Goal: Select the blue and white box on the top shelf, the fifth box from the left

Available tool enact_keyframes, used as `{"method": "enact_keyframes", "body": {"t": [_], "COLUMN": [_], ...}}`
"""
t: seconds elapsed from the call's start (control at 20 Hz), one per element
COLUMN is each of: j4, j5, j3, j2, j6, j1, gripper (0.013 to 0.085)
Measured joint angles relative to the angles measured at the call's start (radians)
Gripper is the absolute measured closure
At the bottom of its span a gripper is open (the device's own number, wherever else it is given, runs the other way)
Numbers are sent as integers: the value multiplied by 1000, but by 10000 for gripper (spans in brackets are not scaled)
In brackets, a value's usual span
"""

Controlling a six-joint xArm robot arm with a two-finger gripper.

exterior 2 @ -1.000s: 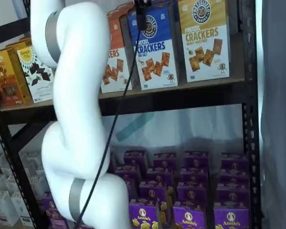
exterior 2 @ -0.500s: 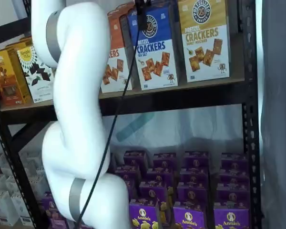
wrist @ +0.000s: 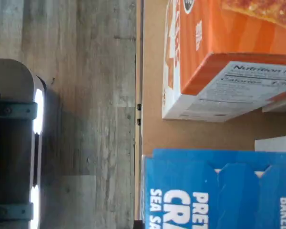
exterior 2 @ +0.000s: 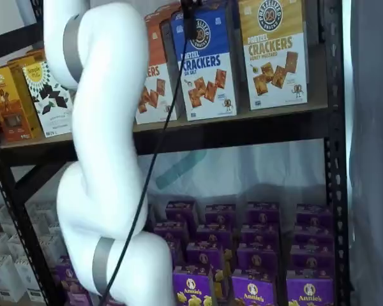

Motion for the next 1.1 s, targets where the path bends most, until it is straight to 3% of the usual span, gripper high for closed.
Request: {"method": "enact_keyframes", "body": {"t": [0.3,0.75,1.1], "j4": [-2,29,20], "j5": [-20,-53,-17], "j3": [54,241,344], "j2": [-52,-234,-365], "j6": [-7,3,4], "j1": [-6,-8,-7], "gripper": [370,370,370]}}
